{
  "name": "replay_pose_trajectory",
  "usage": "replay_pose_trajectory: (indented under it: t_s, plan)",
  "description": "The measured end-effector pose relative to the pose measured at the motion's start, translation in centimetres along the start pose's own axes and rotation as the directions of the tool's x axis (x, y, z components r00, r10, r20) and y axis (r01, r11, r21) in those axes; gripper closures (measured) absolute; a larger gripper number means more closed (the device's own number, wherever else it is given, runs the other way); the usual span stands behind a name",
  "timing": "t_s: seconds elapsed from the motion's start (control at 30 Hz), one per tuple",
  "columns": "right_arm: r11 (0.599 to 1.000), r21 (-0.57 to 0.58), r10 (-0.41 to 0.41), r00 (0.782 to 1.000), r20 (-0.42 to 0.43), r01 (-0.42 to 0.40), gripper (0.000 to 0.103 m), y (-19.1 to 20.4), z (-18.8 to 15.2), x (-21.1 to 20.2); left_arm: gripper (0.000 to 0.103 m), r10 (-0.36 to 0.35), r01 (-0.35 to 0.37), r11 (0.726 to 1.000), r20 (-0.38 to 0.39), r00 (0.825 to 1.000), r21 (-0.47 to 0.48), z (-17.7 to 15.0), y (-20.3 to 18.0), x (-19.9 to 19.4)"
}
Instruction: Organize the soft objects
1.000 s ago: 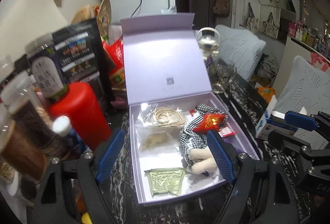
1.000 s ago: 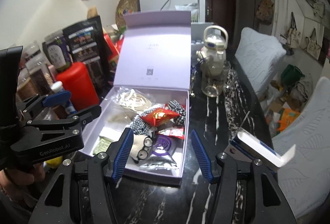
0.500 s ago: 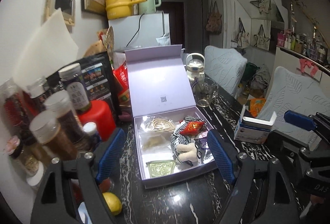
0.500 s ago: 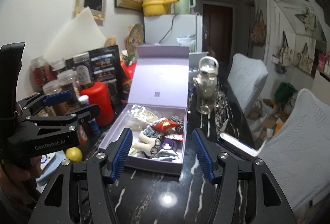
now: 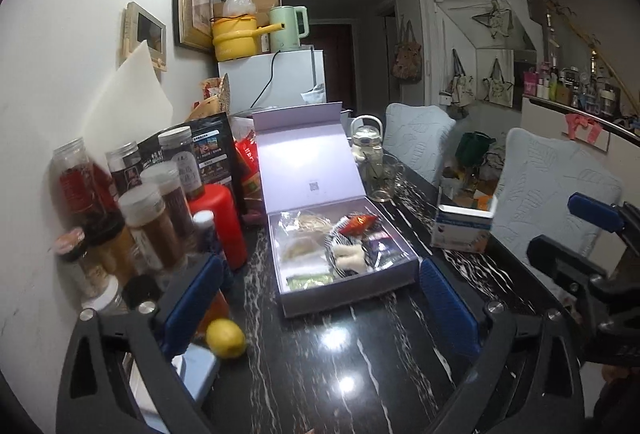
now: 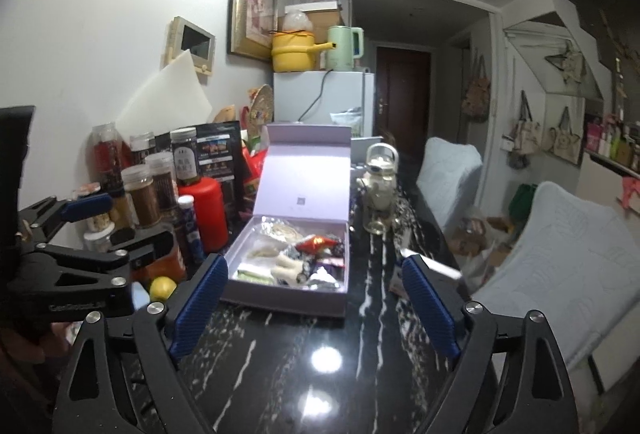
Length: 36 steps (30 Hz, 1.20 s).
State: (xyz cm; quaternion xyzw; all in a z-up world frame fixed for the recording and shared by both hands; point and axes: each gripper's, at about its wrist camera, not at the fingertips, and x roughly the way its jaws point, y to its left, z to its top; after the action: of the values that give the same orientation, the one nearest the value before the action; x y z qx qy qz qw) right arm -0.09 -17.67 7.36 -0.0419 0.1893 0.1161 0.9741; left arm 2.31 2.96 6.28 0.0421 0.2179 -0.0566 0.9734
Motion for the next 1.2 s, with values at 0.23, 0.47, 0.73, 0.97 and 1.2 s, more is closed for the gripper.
replay_pose_trajectory:
  t_s: [0.23,0.47,0.73,0.97,1.2]
  plan:
    - [0.998,0.051,-0.042,0.999,-0.010,0.042,0.012,0.4,-3.2,-2.4,0.002,0.001,-0.001,1.000,0.016,1.000,0.012,-2.9,-0.6,-2.9]
    - [0.995,0.069,-0.063,0.997,-0.032,0.066,0.012,0.5,-5.2,-4.1,0.002,-0.013,0.013,1.000,0.014,1.000,-0.003,-4.6,-0.6,-4.6]
    - [0.995,0.062,-0.073,0.997,-0.022,0.074,0.012,1.0,-6.2,-5.3,0.002,-0.012,0.012,1.000,0.014,1.000,-0.001,-5.9,-1.3,-5.2]
    - [0.996,0.061,-0.070,0.997,-0.034,0.072,0.012,1.0,-6.7,-5.5,0.002,-0.010,0.010,1.000,-0.001,1.000,-0.011,-6.3,-1.4,-4.9]
    - [0.996,0.055,-0.071,0.997,-0.043,0.074,0.012,1.1,-6.9,-5.3,0.002,-0.016,0.015,1.000,-0.010,1.000,-0.020,-6.6,-1.3,-4.7]
